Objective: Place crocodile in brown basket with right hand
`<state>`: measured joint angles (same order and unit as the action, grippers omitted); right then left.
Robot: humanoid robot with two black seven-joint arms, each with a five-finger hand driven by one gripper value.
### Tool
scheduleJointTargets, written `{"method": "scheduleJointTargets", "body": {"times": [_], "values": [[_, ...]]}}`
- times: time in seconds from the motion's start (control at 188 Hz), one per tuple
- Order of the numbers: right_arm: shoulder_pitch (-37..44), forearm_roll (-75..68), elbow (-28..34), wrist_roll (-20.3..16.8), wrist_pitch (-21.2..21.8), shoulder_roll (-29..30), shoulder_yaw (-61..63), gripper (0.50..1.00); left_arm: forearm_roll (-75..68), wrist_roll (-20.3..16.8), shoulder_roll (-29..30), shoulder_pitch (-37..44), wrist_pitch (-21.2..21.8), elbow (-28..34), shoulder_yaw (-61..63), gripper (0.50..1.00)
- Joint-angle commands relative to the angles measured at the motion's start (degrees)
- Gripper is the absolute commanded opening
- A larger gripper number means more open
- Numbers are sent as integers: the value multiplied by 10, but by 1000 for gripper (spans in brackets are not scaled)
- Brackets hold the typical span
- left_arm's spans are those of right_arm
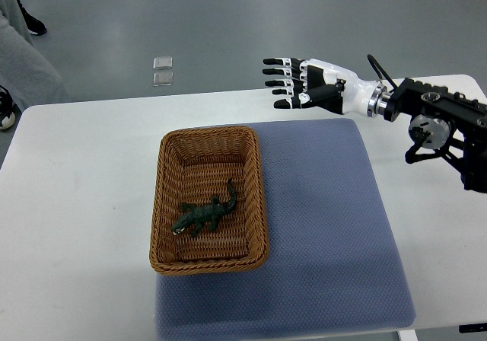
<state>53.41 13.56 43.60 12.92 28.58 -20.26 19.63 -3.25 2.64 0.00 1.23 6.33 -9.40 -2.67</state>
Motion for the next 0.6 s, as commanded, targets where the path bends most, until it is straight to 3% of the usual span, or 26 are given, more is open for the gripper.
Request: {"method": "scheduleJointTargets", "body": {"times": [0.0, 0.283, 0.592], "values": [[-36, -70, -3, -25, -2, 0, 23, 930, 0, 0, 0, 0, 0, 0, -1, 1000], [-53, -281, -3, -95, -45, -17, 32, 930, 0, 0, 0, 0, 0, 0, 0, 1000], [-60, -293, -3, -90, -49, -14, 33, 932, 0, 0, 0, 0, 0, 0, 0, 1000]]}}
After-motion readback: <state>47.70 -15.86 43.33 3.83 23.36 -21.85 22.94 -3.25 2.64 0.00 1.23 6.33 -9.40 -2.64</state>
